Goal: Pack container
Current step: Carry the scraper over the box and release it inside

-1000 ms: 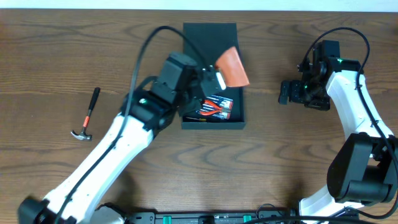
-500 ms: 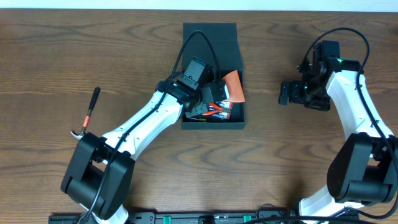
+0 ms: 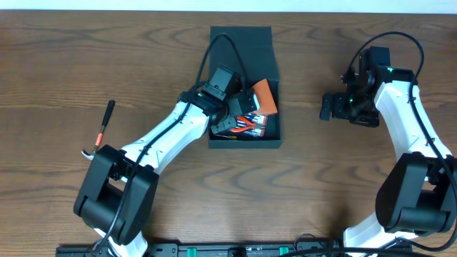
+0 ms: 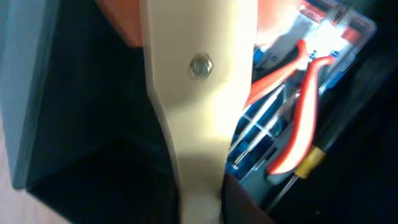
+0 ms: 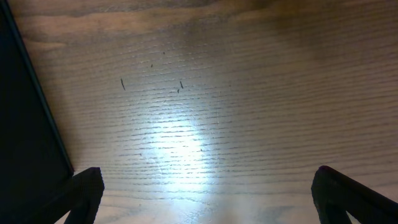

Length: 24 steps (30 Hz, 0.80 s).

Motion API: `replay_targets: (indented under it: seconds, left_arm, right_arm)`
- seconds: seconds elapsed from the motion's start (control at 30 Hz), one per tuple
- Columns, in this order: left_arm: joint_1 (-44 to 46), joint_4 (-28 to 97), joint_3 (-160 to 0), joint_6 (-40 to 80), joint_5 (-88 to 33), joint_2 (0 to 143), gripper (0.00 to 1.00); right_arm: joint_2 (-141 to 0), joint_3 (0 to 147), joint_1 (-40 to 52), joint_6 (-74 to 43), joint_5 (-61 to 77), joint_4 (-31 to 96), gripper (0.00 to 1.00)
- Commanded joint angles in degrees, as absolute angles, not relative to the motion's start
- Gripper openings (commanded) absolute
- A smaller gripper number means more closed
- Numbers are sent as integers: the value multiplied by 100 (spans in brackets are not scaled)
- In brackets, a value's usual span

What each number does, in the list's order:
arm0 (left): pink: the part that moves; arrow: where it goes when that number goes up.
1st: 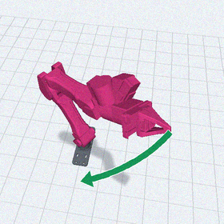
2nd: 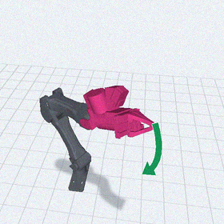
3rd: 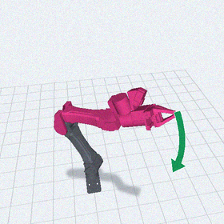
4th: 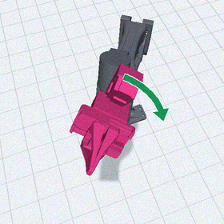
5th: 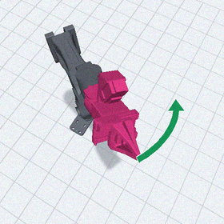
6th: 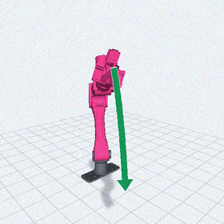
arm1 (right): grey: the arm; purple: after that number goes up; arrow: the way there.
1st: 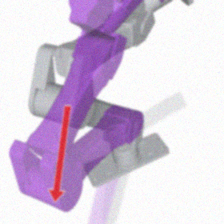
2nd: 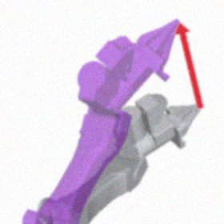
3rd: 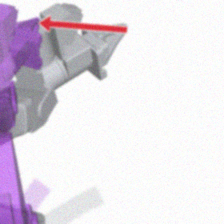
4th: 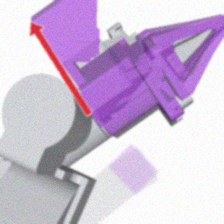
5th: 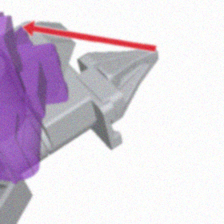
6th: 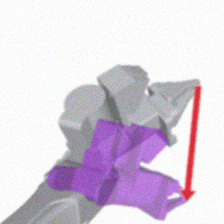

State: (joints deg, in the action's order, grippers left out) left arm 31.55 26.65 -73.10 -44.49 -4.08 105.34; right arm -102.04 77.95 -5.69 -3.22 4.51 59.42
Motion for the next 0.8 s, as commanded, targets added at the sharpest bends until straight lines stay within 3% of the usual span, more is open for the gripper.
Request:
replay_targets:
  seconds: [0.0,0.1,0.17,0.5,0.77]
  left_arm:
    - [3024,2646,-7406,-4167,-403,10558,49]
    - [3013,2648,-7406,-4167,-403,10558,75]
    - [3013,2648,-7406,-4165,-403,10558,84]
    - [3022,2775,-7426,-3234,-397,10267,93]
    - [2882,4296,-8018,-2082,314,8858,99]
  right_arm:
    - [-10197,7787,-517,-242,497,5959,99]
    - [-10197,7787,-517,-207,497,5959,99]
    - [-10197,7787,-517,-204,497,5959,99]
    - [-10197,7787,-517,-163,495,5961,99]
    - [-10197,7789,-523,-167,495,5911,99]
